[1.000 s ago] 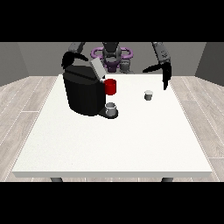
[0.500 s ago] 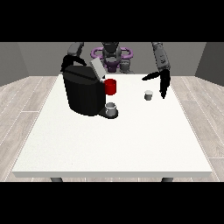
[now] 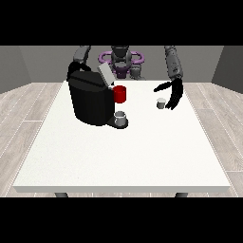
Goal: Insert the coffee pod into the coffee machine and close the lid
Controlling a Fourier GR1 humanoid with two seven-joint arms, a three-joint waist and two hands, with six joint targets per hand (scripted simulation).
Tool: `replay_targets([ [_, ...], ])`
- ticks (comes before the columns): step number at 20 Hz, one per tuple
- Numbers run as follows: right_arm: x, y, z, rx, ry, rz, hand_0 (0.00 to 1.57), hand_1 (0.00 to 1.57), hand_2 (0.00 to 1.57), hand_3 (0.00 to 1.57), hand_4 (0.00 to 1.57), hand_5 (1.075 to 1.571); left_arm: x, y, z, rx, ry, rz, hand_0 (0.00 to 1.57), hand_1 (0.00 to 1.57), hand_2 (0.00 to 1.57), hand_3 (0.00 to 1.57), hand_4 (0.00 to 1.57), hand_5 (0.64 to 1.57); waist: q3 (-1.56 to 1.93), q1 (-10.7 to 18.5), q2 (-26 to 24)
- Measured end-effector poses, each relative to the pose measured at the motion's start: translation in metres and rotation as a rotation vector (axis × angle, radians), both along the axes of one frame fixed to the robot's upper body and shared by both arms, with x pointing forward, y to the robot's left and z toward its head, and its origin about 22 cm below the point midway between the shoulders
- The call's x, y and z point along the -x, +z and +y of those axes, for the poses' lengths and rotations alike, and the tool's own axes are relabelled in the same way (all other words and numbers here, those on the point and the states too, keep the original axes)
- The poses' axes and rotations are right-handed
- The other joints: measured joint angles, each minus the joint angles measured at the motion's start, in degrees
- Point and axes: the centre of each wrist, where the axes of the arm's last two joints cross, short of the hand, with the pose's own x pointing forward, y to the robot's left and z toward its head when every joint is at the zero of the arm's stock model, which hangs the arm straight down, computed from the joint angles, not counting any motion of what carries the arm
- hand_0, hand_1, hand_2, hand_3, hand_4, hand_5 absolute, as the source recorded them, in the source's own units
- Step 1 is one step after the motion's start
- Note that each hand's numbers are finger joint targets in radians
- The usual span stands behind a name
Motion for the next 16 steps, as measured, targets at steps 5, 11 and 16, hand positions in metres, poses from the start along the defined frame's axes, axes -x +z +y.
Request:
replay_targets([
  [5,-0.001,0.002,0.002,-0.004,0.005,-0.001,0.00,0.00,0.00,0.00,0.43,1.571,-0.001,-0.004,0.006,-0.102,-0.009,0.015,0.57,0.57,0.70,0.41,0.00,1.571,-0.01,-0.78,0.64],
  [11,-0.003,0.002,0.006,-0.004,0.003,-0.016,0.00,0.00,0.00,0.00,0.52,1.571,-0.006,-0.003,0.006,-0.212,-0.027,-0.019,0.70,0.70,0.83,0.59,0.00,1.571,0.00,-1.20,1.85],
  [16,-0.001,0.005,0.014,-0.006,0.014,-0.023,0.00,0.00,0.00,0.00,0.51,1.571,-0.010,-0.003,0.009,-0.260,0.008,-0.086,0.84,0.84,0.97,0.74,0.39,1.571,0.04,-2.08,2.60],
])
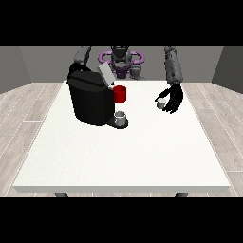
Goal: Insert the coffee pod into the coffee machine and close the lid
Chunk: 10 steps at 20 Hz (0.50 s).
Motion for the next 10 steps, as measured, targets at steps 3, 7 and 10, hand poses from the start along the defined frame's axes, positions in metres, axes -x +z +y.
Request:
replay_targets([
  [3,-0.0007,0.0015,-0.0023,-0.004,0.002,0.007,0.00,0.00,0.00,0.00,0.49,1.571,-0.0031,-0.0030,-0.0062,-0.024,0.010,-0.008,0.92,0.92,1.04,0.83,0.36,1.571,0.04,-0.10,-0.48],
  [7,-0.0004,0.0033,0.0005,-0.028,-0.001,0.004,0.00,0.00,0.00,0.00,0.52,1.571,-0.0052,-0.0023,-0.0053,-0.083,-0.002,-0.021,0.90,0.90,1.01,0.78,0.31,1.571,0.06,-0.28,-0.48],
  [10,-0.0055,0.0028,-0.0075,-0.037,-0.015,-0.001,0.00,0.00,0.00,0.00,0.43,1.571,-0.0080,0.0011,-0.0056,-0.127,-0.024,-0.018,1.11,1.11,1.17,0.97,0.28,1.571,0.05,0.37,-0.03],
])
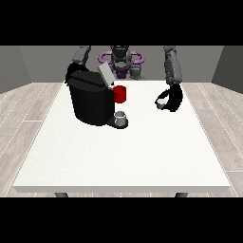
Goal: Insert the coffee pod into the coffee machine and close the lid
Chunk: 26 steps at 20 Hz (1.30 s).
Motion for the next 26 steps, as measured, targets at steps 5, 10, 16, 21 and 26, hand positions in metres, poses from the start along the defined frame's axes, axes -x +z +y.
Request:
replay_targets([
  [5,0.003,-0.012,-0.004,-0.002,-0.009,0.000,0.00,0.00,0.00,0.00,0.43,1.571,-0.001,0.005,0.007,-0.022,-0.040,-0.015,1.42,1.42,1.46,1.42,0.56,1.571,-0.06,0.48,-0.10],
  [10,0.001,-0.021,-0.007,-0.013,-0.025,0.053,0.00,0.00,0.00,0.00,0.46,1.571,-0.020,0.028,-0.009,-0.001,-0.132,-0.037,1.39,1.39,1.41,1.35,0.58,1.571,-0.07,0.90,-2.90],
  [16,0.000,-0.035,-0.010,-0.015,-0.027,0.109,0.00,0.00,0.00,0.00,0.51,1.571,-0.042,0.064,-0.029,0.015,-0.214,-0.060,1.26,1.26,1.33,1.29,0.54,1.571,-0.06,1.31,-5.31],
  [21,-0.002,-0.039,-0.016,-0.003,-0.011,0.116,0.00,0.00,0.00,0.00,0.49,1.571,-0.055,0.090,-0.045,0.016,-0.253,-0.066,1.23,1.23,1.32,1.29,0.57,1.571,-0.05,0.93,-6.65],
  [26,-0.007,-0.036,-0.004,-0.020,0.003,0.101,0.00,0.00,0.00,0.00,0.50,1.571,-0.065,0.108,-0.065,0.012,-0.270,-0.086,1.27,1.27,1.34,1.29,0.55,1.571,-0.06,0.20,-6.66],
])
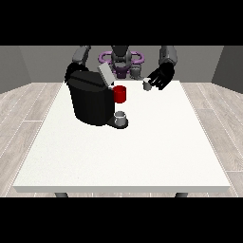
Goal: Insert the coffee pod into the coffee machine and close the lid
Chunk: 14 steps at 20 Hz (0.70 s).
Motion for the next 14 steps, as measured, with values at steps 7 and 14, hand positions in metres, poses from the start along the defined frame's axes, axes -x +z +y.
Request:
replay_targets([
  [7,-0.003,0.013,0.012,-0.002,0.045,-0.038,0.00,0.00,0.00,0.00,0.49,1.571,-0.014,0.051,0.000,0.012,0.032,-0.062,1.27,1.27,1.31,1.24,0.51,1.571,0.00,-3.04,0.86],
  [14,-0.007,0.029,0.016,0.020,0.066,-0.079,0.00,0.00,0.00,0.00,0.51,1.571,-0.023,0.092,-0.008,0.046,0.073,-0.121,1.26,1.26,1.32,1.25,0.52,1.571,0.00,-6.21,3.11],
])
